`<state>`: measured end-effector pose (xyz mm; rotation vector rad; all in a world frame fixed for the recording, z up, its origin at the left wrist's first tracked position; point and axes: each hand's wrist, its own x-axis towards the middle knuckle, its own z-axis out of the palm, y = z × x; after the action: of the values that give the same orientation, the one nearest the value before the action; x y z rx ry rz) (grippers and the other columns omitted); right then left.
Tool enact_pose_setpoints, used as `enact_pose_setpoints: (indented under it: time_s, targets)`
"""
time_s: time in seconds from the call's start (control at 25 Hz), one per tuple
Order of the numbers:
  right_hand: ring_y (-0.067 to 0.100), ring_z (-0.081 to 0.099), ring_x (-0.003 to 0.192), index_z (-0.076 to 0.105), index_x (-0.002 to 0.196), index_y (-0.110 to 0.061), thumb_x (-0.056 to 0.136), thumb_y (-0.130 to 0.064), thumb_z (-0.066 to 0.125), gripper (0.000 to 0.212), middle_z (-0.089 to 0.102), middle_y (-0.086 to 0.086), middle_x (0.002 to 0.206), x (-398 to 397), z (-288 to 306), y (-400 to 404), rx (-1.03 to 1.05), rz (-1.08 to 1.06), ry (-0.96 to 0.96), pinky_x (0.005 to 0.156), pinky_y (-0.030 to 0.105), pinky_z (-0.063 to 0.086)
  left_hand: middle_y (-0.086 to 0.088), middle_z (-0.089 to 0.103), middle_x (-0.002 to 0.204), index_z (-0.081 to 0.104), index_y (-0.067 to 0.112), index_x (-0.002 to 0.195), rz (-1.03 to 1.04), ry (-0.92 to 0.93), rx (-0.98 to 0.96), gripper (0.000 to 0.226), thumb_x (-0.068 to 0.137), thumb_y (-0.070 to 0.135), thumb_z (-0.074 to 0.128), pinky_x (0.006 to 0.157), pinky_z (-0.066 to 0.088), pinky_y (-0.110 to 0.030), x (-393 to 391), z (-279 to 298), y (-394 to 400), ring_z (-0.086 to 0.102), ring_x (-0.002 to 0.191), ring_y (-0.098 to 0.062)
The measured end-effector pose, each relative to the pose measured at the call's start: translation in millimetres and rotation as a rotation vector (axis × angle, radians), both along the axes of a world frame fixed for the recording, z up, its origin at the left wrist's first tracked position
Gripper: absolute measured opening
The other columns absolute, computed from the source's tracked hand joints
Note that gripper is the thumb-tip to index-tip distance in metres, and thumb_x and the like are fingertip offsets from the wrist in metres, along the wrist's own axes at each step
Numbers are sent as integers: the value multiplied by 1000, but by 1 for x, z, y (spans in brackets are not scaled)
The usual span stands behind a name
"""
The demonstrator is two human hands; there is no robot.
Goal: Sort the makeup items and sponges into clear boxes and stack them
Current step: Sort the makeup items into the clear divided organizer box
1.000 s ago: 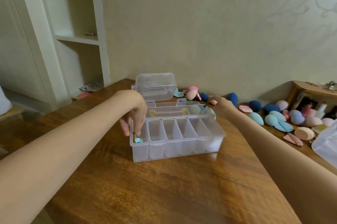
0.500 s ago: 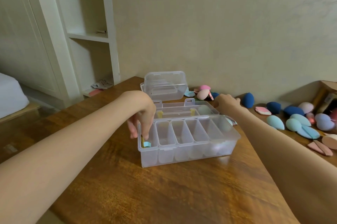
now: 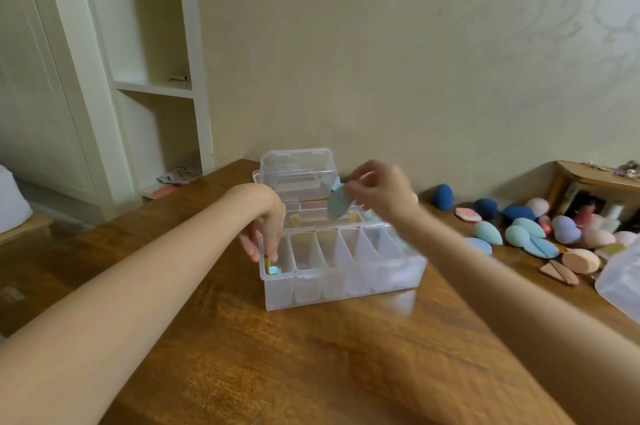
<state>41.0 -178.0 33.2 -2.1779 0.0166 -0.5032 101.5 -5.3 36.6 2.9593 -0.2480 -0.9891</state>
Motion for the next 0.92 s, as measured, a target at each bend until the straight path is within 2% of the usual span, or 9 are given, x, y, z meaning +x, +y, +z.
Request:
enact_pose_setpoints:
  time_s: [0.12, 0.24, 0.36, 0.4, 0.52, 0.6, 0.68, 0.84, 0.92]
  targets:
    - [8, 50, 62, 56, 87, -13, 81, -9, 63, 10, 58, -2, 68, -20, -24, 54, -174, 154, -37, 56, 17, 39, -12, 69, 89, 63, 2, 117, 33, -57, -153, 34, 84, 11, 67, 44, 52, -14, -10, 0, 5, 63, 60, -11]
    - [18, 56, 70, 63, 89, -5, 81, -11, 61, 10, 66, 8, 82, -20, -32, 75, -331, 143, -94, 62, 30, 47, -4, 63, 62, 67, 3, 103, 31, -121, -310, 17, 87, 7, 63, 40, 48, -14, -23, -6, 18, 59, 44, -6]
    - [27, 58, 89, 62, 91, -5, 83, -13, 59, 13, 67, 14, 91, -22, -36, 87, -459, 138, -123, 68, 38, 50, -3, 63, 70, 65, 8, 85, 45, -178, -429, 7, 87, 4, 61, 52, 54, -18, -30, -14, 24, 62, 53, -9]
    - [28, 55, 94, 62, 94, -5, 84, -13, 58, 14, 66, 15, 93, -22, -39, 90, -538, 142, -126, 67, 37, 47, -3, 63, 72, 62, 11, 78, 45, -194, -436, 12, 88, 3, 60, 54, 55, -19, -29, -15, 24, 62, 57, -9]
    - [32, 48, 106, 65, 103, -4, 89, -10, 49, 23, 68, 17, 100, -18, -50, 90, -764, 194, -40, 77, 39, 44, -7, 66, 80, 66, 8, 82, 42, -194, -425, 15, 89, 1, 55, 59, 57, -21, -25, -15, 25, 67, 66, -15]
    - [34, 48, 112, 67, 107, -7, 90, -7, 45, 27, 69, 15, 105, -10, -56, 83, -751, 247, 48, 91, 42, 45, -14, 69, 96, 68, 1, 100, 48, -153, -416, 21, 91, -3, 50, 71, 59, -28, -21, -11, 25, 70, 80, -22]
    - [31, 53, 113, 64, 109, -7, 90, -3, 44, 28, 70, 12, 108, -6, -54, 76, -620, 300, 114, 96, 43, 46, -17, 68, 104, 64, 0, 109, 52, -129, -378, 23, 92, -1, 50, 77, 59, -32, -20, -6, 22, 70, 86, -25]
    - [23, 63, 101, 61, 106, -3, 88, 4, 44, 26, 72, 12, 106, -13, -29, 55, -441, 359, 106, 81, 22, 45, -18, 67, 105, 56, -1, 120, 4, -137, -230, 35, 87, 9, 62, 64, 57, -23, -18, -3, 9, 71, 75, -20]
    - [20, 61, 92, 68, 97, -5, 86, 5, 45, 27, 73, 7, 99, -7, -15, 27, -407, 230, 20, 78, 17, 44, -19, 65, 106, 53, 0, 123, -22, -145, -161, 39, 86, 9, 64, 58, 56, -20, -15, -4, 1, 69, 68, -18]
